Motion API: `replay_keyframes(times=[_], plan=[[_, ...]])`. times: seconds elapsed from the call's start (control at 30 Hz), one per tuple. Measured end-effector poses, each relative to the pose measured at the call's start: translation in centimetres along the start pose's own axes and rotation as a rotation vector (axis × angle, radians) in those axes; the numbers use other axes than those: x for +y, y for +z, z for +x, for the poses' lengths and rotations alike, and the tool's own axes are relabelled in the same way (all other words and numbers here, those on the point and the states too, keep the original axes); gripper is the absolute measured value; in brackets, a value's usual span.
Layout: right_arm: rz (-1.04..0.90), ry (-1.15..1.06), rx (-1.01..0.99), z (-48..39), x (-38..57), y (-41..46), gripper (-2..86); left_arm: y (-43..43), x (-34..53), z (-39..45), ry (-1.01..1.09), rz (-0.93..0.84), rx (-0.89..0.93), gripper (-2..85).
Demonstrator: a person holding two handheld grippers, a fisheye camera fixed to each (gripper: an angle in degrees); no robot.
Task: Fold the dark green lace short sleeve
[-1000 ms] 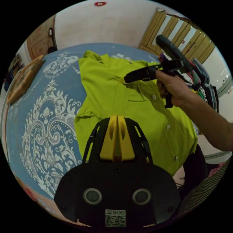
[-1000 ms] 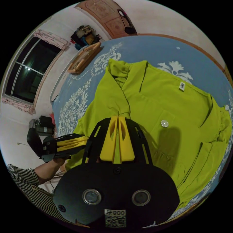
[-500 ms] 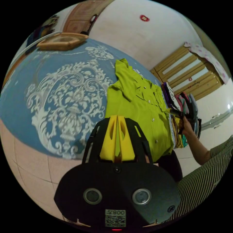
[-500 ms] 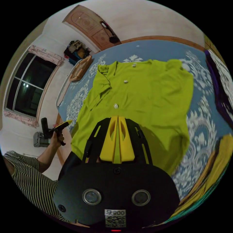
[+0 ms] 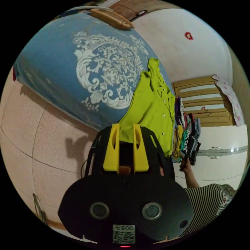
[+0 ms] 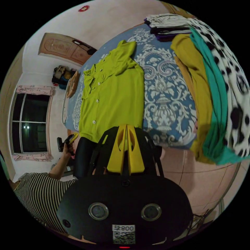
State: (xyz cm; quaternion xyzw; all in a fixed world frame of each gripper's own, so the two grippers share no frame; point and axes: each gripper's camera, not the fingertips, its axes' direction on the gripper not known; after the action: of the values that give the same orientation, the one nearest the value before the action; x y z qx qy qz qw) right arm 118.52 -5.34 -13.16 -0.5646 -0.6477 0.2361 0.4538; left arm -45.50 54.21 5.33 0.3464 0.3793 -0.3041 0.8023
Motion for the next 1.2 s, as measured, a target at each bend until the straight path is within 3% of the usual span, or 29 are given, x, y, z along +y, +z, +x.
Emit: replay_keyframes(times=[0.23, 1.2], plan=[[-0.048, 0.059, -0.049, 5.6, 8.5, -5.0, 2.7, -0.6, 1.0, -6.0, -0.132, -0.061, 0.109, 11.0], [-0.08, 0.133, -0.032, 12.7, 24.3, -17.2, 7.9, -4.4, 2.4, -12.6, -0.066, -0.19, 0.145, 11.7]])
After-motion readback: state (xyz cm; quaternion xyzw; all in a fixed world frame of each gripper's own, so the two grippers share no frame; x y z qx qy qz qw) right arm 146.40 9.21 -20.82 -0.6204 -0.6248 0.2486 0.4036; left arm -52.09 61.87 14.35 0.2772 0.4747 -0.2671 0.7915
